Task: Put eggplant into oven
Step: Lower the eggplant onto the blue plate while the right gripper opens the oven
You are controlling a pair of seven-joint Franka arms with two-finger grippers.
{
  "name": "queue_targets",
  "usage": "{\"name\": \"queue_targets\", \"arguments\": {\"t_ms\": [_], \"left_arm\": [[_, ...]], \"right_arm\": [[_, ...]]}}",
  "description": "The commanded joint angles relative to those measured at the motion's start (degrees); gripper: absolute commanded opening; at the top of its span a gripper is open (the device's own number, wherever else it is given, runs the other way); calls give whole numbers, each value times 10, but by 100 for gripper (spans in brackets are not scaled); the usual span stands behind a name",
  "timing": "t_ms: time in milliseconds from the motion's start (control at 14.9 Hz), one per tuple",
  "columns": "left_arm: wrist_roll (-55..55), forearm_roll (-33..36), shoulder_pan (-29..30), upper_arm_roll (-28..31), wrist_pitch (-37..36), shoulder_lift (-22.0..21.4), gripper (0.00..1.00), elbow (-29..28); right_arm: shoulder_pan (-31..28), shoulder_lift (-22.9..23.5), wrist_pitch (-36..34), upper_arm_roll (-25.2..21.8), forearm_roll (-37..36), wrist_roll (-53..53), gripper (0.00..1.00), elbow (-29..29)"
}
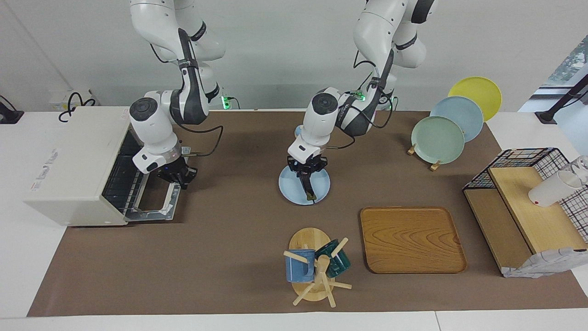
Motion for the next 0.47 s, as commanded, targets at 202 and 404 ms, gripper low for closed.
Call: {"name": "queue_targets", "arguments": {"t_ms": [202,404], "left_arm": [[20,-6,26,7,-48,-10,100,39],[88,-7,74,7,-179,-11,100,123]], "right_arm": [[15,8,15,-4,26,25,0,-12],[18,9,15,-4,31,27,0,-9]]}}
